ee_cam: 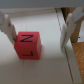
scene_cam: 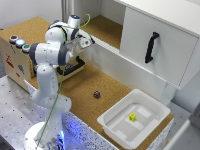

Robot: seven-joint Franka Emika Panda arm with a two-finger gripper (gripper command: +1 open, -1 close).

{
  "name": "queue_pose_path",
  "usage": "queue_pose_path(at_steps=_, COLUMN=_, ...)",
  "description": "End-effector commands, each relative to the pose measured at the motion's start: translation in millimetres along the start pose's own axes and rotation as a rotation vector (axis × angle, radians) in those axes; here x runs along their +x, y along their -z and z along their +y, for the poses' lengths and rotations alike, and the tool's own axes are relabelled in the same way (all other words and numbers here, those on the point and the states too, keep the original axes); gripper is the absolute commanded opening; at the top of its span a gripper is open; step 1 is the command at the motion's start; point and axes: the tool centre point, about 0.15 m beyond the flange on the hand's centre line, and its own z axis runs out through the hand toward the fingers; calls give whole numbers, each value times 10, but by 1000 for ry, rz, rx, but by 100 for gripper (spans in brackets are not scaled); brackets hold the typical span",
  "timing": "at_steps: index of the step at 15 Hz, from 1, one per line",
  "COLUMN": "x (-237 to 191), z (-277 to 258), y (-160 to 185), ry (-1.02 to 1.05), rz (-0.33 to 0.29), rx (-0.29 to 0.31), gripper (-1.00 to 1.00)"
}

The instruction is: Put the pink object on top of the drawer

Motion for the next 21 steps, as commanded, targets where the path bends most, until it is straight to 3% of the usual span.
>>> queue_pose_path(at_steps=1, x=-102, z=-77, y=45, ry=-26, rz=-66, rx=30, gripper=-100)
queue_pose_path(at_steps=5, x=-140, z=-102, y=127, ry=-53, rz=-44, rx=4, gripper=-100)
queue_pose_path(at_steps=8, x=-205, z=-50, y=440, ry=-92, rz=30, rx=-72, gripper=-100)
queue_pose_path(at_steps=12, x=-227, z=-12, y=763, ry=-82, rz=99, rx=-124, gripper=-100)
queue_pose_path(at_steps=21, x=34, z=-73, y=1431, ry=76, rz=47, rx=-187, gripper=-100)
